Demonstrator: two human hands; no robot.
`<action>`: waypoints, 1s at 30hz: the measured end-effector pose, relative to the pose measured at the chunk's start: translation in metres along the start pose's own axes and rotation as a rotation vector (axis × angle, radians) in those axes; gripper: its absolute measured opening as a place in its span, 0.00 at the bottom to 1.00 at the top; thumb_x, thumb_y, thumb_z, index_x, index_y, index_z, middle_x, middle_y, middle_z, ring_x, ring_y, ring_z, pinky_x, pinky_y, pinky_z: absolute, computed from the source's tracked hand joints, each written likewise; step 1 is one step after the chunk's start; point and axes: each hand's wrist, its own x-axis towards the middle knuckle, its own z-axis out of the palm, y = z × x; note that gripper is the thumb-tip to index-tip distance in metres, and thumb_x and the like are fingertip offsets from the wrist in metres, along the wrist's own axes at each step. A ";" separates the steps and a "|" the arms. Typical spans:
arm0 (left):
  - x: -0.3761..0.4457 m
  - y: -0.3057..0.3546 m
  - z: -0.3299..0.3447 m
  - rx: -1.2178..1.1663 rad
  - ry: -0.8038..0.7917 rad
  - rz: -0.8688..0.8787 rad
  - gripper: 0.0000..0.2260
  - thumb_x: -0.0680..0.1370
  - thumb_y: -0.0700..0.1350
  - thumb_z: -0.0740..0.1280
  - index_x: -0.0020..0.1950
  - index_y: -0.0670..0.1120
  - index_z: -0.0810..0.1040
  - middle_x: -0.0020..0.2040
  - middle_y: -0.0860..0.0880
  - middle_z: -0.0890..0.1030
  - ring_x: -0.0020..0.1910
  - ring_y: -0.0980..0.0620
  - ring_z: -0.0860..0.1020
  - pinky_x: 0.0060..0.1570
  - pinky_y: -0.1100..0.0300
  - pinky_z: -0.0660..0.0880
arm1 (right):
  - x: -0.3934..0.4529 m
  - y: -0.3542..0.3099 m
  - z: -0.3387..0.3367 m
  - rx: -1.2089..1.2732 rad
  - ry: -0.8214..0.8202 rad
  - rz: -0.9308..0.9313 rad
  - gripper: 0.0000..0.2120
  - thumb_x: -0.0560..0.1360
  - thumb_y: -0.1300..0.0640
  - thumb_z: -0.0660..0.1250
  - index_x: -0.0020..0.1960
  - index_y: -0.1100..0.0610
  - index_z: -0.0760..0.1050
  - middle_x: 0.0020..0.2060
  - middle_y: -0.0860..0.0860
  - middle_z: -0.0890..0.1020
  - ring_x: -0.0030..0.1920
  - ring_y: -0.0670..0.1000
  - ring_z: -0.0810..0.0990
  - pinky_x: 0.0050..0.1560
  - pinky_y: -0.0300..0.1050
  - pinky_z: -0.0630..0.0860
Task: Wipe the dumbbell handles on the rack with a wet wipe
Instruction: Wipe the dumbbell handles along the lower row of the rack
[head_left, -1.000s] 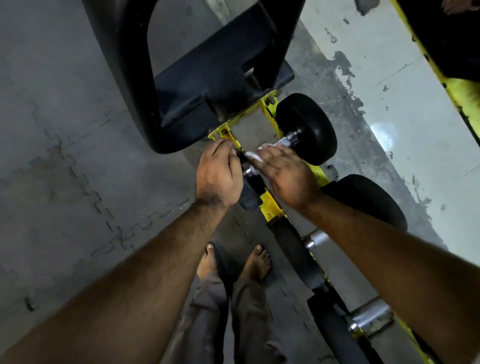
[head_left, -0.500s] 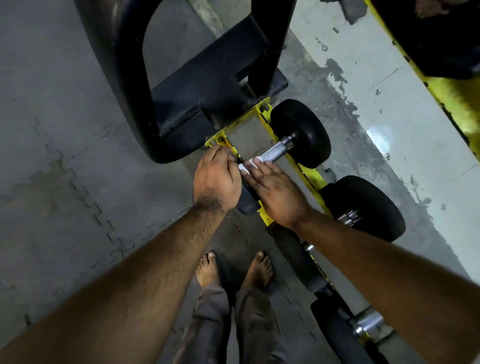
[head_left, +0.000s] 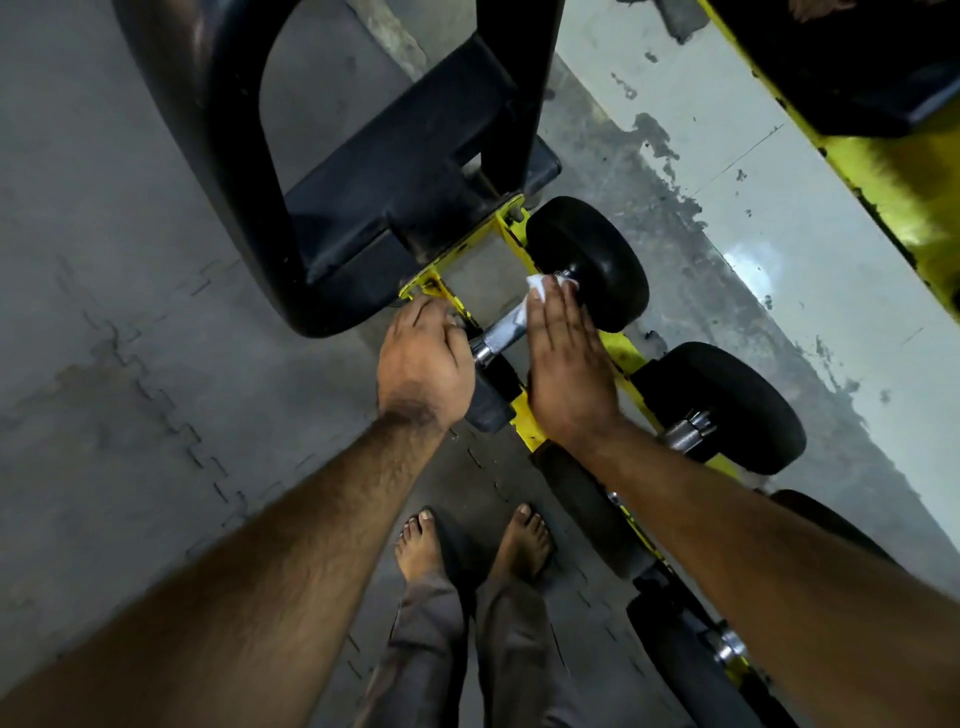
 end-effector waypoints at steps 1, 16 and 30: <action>0.000 0.000 0.000 0.000 -0.004 0.000 0.21 0.76 0.47 0.53 0.55 0.37 0.80 0.56 0.39 0.80 0.60 0.40 0.77 0.65 0.49 0.73 | -0.001 -0.005 0.002 0.004 -0.016 -0.042 0.34 0.74 0.66 0.52 0.80 0.65 0.50 0.80 0.61 0.52 0.80 0.61 0.48 0.79 0.57 0.52; 0.000 -0.005 0.003 -0.015 0.017 0.018 0.20 0.77 0.47 0.53 0.54 0.37 0.80 0.57 0.40 0.80 0.60 0.43 0.76 0.64 0.52 0.71 | -0.001 0.020 -0.006 0.020 -0.049 -0.210 0.36 0.72 0.69 0.59 0.79 0.65 0.55 0.79 0.60 0.57 0.80 0.60 0.53 0.78 0.58 0.56; 0.002 -0.006 0.005 -0.020 0.021 0.005 0.19 0.78 0.46 0.54 0.54 0.39 0.80 0.55 0.42 0.80 0.58 0.45 0.76 0.62 0.52 0.72 | 0.004 0.024 0.003 0.028 -0.134 -0.572 0.37 0.71 0.66 0.61 0.79 0.61 0.57 0.79 0.58 0.59 0.80 0.58 0.54 0.79 0.54 0.53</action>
